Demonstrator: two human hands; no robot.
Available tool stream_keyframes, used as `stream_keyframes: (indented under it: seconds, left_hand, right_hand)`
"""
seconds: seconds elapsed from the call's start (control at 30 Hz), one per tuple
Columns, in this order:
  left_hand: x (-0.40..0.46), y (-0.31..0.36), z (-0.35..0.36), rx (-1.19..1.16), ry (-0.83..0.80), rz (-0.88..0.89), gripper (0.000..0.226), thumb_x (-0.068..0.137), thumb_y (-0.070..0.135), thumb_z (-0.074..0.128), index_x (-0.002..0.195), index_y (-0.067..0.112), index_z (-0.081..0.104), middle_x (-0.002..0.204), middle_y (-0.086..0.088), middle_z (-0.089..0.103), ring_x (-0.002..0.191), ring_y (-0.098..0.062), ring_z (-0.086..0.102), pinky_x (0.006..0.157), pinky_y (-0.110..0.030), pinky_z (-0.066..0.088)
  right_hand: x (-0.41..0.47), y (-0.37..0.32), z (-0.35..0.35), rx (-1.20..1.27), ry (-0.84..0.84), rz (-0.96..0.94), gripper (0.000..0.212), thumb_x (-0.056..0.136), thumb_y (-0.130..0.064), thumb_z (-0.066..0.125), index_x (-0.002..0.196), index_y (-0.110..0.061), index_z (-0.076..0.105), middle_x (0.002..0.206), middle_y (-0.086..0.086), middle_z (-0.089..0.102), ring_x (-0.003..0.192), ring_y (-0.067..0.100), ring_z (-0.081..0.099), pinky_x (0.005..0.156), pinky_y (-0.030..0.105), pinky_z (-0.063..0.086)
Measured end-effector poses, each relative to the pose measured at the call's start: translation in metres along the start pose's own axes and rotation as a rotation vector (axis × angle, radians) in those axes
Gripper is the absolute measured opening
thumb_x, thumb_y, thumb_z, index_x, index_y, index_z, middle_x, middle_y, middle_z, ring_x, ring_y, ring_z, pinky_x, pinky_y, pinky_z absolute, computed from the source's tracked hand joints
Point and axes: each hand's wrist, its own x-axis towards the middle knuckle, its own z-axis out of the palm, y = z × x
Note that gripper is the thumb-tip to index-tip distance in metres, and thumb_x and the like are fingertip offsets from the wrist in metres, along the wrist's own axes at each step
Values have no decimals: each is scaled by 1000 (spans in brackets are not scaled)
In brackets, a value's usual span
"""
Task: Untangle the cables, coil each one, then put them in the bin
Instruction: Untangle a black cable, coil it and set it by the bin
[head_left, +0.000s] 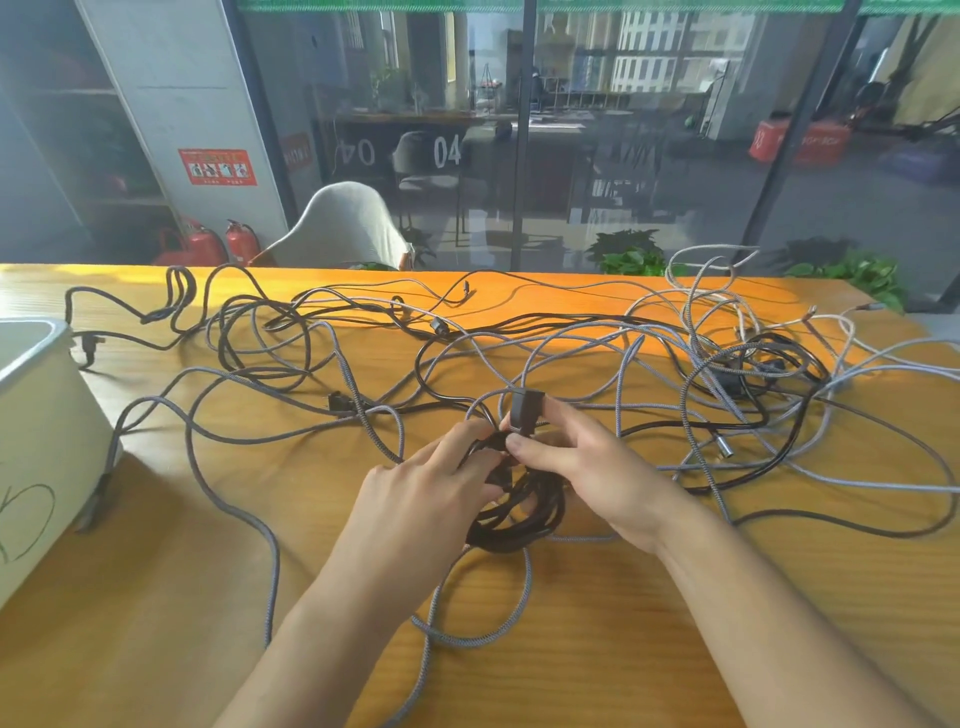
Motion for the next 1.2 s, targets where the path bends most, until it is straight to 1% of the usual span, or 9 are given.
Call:
stream_keyframes:
  seconds: [0.07,0.27,0.43,0.6,0.73,0.9,1.07,1.13,1.2]
  left_hand:
    - [0,2,2,-27,53,2,25,86,35,76,106,19,75,125,4,66,83,-14,73,37,-25,44]
    - [1,2,4,-332,168,-161,21,104,32,58,116,17,67,124,12,69,74,-9,69,53,-32,58]
    - [-4,1,4,-464,126,-308,38,97,56,46,117,31,66,115,24,68,89,-4,66,67,-28,57]
    - [-4,1,5,-483,149,-333,27,99,46,56,114,27,67,115,21,68,101,-5,63,85,-31,50]
    - [-4,1,3,-636,177,-425,18,99,40,61,111,29,65,105,24,66,101,-1,63,86,-34,56]
    - [-4,0,3,-668,173,-507,13,93,38,74,97,32,63,96,22,67,95,1,66,84,-41,57]
    - [-3,2,2,-729,173,-533,17,88,45,75,95,35,64,95,23,70,93,3,69,90,-50,55]
    - [-3,1,1,-747,192,-549,22,83,53,76,91,37,63,92,24,71,91,2,70,86,-48,56]
    - [-2,0,1,-769,205,-579,26,78,54,78,85,38,59,89,23,70,88,-1,70,75,-34,55]
  right_hand:
    - [0,1,-4,17,-49,-2,22,104,-29,64,126,-30,68,124,23,66,96,49,67,76,43,60]
    - [-2,2,-9,140,-76,40,27,102,-27,63,129,-27,66,109,4,75,79,27,64,76,37,54]
    - [1,9,5,-10,-45,-26,26,106,-26,60,130,-32,67,115,13,73,83,30,65,77,38,60]
    - [0,11,15,-161,4,-104,28,110,-34,52,133,-43,65,113,8,73,103,33,68,82,48,63]
    - [-2,6,19,-214,4,-60,28,112,-34,43,126,-37,68,103,5,71,90,33,72,69,48,65]
    - [-3,11,21,-352,117,-124,21,107,-40,55,117,-40,73,85,-7,72,68,11,66,61,39,62]
    - [-6,8,25,-519,179,-172,22,107,-41,55,119,-43,73,75,-18,69,66,2,65,55,16,44]
    - [-8,7,28,-585,151,-183,24,109,-41,49,119,-47,69,76,-7,69,66,13,63,53,28,43]
    - [-8,8,29,-613,117,-212,26,111,-35,43,120,-44,66,74,0,63,67,19,56,60,34,42]
